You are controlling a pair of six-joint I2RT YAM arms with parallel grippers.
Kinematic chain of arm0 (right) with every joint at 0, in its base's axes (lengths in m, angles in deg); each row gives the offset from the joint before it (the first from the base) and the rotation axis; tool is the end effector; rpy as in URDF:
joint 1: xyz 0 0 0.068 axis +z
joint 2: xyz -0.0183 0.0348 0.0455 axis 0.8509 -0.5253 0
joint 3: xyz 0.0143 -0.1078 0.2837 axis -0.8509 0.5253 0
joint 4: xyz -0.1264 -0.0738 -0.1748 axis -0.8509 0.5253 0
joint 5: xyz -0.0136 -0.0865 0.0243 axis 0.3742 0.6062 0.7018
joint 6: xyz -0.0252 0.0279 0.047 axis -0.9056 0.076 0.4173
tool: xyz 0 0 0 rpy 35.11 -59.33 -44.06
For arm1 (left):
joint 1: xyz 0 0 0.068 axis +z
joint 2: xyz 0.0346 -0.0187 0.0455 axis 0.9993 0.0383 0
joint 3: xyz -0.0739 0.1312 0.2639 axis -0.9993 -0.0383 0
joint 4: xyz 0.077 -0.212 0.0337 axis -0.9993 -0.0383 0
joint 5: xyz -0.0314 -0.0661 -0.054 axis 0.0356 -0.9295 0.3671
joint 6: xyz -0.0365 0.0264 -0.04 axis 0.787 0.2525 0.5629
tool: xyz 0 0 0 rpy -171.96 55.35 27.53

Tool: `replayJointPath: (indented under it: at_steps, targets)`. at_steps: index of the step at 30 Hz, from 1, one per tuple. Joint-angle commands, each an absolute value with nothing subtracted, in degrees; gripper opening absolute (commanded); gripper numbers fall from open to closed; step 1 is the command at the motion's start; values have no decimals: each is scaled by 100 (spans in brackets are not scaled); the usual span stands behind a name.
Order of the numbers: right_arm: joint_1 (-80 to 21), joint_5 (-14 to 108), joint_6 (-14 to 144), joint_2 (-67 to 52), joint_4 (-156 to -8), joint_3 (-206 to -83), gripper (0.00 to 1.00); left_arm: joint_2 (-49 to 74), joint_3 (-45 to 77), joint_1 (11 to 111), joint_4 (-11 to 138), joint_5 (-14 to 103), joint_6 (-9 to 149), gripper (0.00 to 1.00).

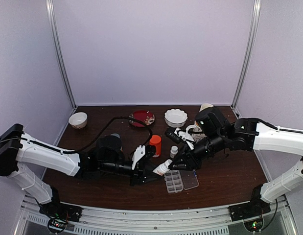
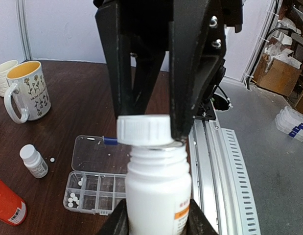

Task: Sort the pills into containers
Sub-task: Screw the lid of the pill bottle onto the pill bottle.

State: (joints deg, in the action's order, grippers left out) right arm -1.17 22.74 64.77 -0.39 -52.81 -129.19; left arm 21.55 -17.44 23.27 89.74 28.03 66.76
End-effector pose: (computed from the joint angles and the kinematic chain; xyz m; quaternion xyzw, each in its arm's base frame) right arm 0.1084 0.2106 0.3291 -0.4747 0.7551 0.4106 0.1896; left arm 0.1077 -0.2695 0.2643 0.4812 0.6377 -0.4823 0.3595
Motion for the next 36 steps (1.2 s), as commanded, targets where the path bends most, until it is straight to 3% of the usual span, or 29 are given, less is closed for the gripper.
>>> replayJointPath:
  at_steps: [1,8,20,36]
  targets:
    - [14,1840,6749,93,-5941,-12625,12,2001,-1371,2357,9594,2566,6765,10]
    - [142,1619,6834,108,-6203,-12502,12,1973,-1302,2372,9569,2437,6832,10]
    - [215,2026,5967,5,-5170,-12796,13,1810,-1410,2581,10083,1977,7280,11]
    - [359,1443,4406,-417,-5100,-13238,17,2502,-565,2918,10000,94,8234,11]
